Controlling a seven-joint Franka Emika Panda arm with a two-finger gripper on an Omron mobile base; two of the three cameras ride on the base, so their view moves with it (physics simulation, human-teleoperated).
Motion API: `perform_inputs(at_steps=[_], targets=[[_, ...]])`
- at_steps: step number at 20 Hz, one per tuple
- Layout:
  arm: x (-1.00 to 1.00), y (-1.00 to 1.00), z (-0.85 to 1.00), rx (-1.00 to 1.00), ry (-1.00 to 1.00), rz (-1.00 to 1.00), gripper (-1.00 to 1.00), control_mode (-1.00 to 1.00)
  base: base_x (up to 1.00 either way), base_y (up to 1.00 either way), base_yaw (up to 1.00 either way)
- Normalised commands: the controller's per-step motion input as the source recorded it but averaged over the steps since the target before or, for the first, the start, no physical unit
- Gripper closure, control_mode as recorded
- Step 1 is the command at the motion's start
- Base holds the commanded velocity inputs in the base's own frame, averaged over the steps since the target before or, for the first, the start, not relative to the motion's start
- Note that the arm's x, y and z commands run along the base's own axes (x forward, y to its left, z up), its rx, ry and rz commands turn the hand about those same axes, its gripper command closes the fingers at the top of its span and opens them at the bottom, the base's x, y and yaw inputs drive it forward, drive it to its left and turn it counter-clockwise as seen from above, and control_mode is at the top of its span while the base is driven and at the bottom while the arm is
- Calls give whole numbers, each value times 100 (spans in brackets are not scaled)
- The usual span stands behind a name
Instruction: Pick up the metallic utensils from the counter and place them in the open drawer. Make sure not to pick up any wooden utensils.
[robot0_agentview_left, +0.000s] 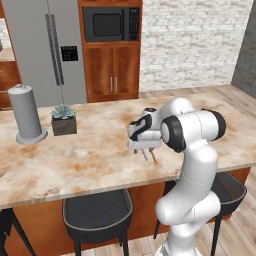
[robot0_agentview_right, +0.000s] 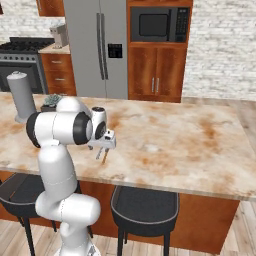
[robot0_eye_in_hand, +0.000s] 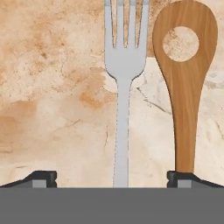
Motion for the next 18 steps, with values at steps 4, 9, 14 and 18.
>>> perform_inputs(at_steps=[4, 9, 14, 18], targets=[[10, 2, -19, 0, -11, 0, -100, -100, 0, 0, 0], [30, 1, -20, 0, -10, 0, -100, -100, 0, 0, 0], [28, 2, -49, 0, -2, 0, -100, -100, 0, 0, 0], [32, 0, -67, 0, 0, 0, -100, -100, 0, 0, 0]])
